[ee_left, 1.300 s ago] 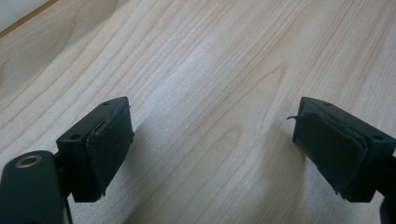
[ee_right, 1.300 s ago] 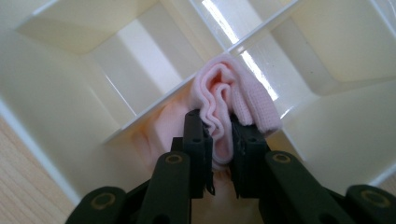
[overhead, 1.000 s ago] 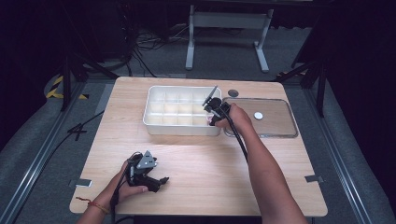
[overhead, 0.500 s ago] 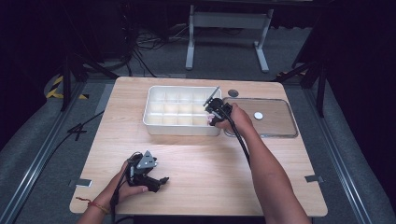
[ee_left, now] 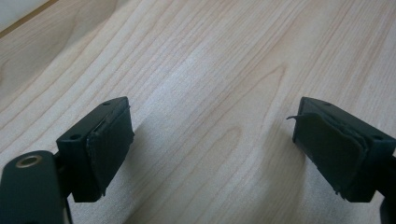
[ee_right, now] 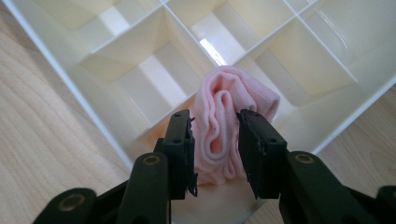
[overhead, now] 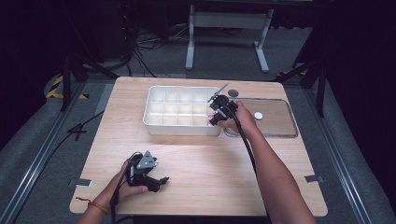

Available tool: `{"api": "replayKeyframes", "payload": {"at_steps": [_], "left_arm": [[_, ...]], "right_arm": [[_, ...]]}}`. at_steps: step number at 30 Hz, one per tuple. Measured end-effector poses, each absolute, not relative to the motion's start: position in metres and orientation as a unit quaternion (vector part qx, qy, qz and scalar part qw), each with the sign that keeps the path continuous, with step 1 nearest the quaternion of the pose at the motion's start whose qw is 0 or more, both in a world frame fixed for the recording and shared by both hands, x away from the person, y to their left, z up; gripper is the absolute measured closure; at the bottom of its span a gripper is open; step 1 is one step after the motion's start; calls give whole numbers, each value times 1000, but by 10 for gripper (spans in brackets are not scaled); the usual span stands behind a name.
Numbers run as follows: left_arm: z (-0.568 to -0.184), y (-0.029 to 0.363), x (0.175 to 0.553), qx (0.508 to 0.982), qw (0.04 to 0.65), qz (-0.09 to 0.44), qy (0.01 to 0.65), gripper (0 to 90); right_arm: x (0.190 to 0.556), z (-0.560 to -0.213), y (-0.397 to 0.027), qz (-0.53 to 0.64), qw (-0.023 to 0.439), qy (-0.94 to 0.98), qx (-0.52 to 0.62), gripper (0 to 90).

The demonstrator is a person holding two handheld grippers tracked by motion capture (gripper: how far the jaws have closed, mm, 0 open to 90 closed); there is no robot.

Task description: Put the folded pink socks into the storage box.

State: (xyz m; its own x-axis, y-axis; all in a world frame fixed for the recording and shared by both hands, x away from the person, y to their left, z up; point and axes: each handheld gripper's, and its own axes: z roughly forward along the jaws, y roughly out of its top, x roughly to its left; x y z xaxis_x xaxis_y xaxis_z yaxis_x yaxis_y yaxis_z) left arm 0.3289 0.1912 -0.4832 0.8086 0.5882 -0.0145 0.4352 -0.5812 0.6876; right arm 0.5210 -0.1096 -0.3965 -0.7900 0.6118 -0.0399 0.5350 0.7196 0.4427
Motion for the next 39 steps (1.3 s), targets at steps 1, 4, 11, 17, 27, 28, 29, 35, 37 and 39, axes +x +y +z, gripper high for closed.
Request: {"api": "replayKeyframes", "payload": {"at_steps": [1,4,11,17,27,28,29,35,37,39], "left_arm": [[-483,191,329,882,354,108,290,123],[-483,191,329,883,354,108,290,123],[-483,191,329,883,354,108,290,123],[-483,191,329,884,351,106,289,123],[-483,191,329,883,353,107,289,123],[-483,191,329,884,352,108,288,123],[-483,191,329,884,353,107,289,122],[-483,191,329,884,353,108,288,122],[-483,191,329,884,353,108,288,122],[-483,191,329,883,353,108,289,122]], "right_arm": [[520,-395,-110,211,97,922,309,644],[516,-391,-111,220,108,919,310,624],[508,-384,-114,245,119,913,304,587],[501,-378,-120,267,125,907,302,559],[489,-370,-134,291,135,900,296,499],[487,-369,-136,294,137,899,295,489],[485,-367,-138,296,140,898,294,479],[473,-361,-146,305,155,897,281,441],[468,-359,-149,311,155,895,278,431],[464,-358,-152,314,161,894,276,419]]}}
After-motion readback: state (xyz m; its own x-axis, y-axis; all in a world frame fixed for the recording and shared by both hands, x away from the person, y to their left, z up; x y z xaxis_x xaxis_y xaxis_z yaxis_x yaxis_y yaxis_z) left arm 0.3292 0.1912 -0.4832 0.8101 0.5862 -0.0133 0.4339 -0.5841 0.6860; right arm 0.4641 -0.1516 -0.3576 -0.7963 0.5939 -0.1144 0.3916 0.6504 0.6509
